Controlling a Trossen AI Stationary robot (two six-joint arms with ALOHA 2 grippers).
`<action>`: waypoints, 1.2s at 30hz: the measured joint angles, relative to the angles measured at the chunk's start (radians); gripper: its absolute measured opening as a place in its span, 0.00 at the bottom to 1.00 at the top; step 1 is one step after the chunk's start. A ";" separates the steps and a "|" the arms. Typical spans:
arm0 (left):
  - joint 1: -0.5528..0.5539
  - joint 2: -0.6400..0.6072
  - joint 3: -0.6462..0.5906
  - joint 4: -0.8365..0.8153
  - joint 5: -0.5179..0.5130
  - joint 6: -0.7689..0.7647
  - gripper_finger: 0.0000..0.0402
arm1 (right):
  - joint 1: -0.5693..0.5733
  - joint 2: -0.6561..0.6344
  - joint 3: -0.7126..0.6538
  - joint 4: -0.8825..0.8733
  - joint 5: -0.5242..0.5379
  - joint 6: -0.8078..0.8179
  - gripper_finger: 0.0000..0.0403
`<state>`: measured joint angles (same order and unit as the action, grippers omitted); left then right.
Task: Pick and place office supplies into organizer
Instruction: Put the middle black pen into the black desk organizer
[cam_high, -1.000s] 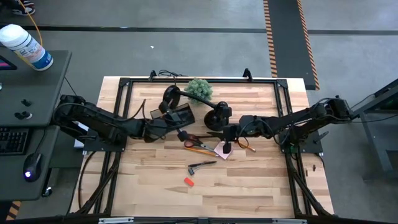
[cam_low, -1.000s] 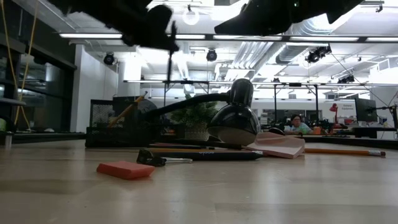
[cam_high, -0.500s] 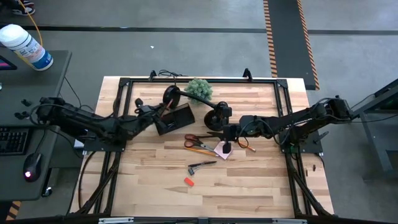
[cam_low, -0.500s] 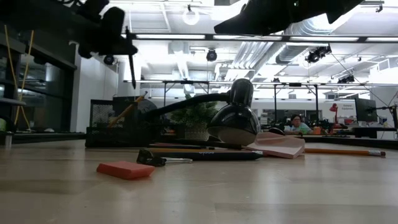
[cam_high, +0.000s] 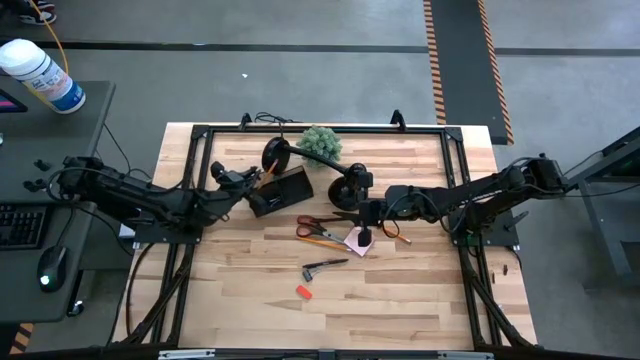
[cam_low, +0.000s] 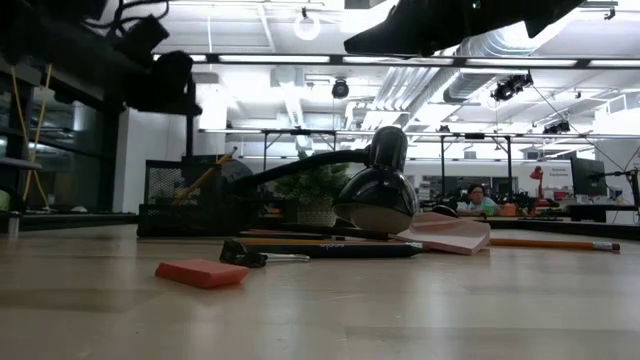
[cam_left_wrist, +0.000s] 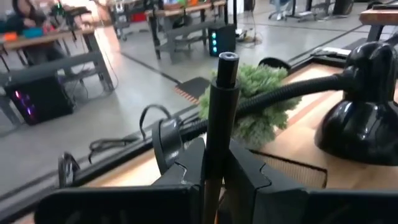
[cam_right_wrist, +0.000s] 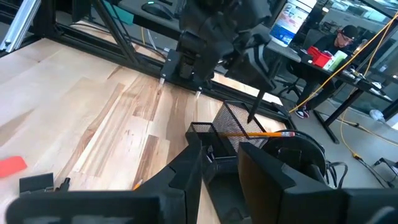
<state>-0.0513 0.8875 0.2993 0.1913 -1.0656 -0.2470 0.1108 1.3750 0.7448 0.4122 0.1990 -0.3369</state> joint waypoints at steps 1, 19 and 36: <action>0.000 0.000 0.000 -0.020 0.001 -0.028 0.06 | 0.000 0.000 0.000 0.000 0.000 0.000 0.23; 0.000 0.000 0.000 -0.196 0.030 -0.201 0.08 | 0.000 0.000 0.000 0.000 -0.004 0.000 0.23; 0.000 0.000 0.000 -0.203 0.052 -0.203 0.08 | 0.000 0.000 0.000 0.003 -0.010 0.015 0.23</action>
<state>-0.0517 0.8879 0.2993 -0.0116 -1.0134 -0.4501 0.1108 1.3750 0.7444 0.4154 0.1894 -0.3219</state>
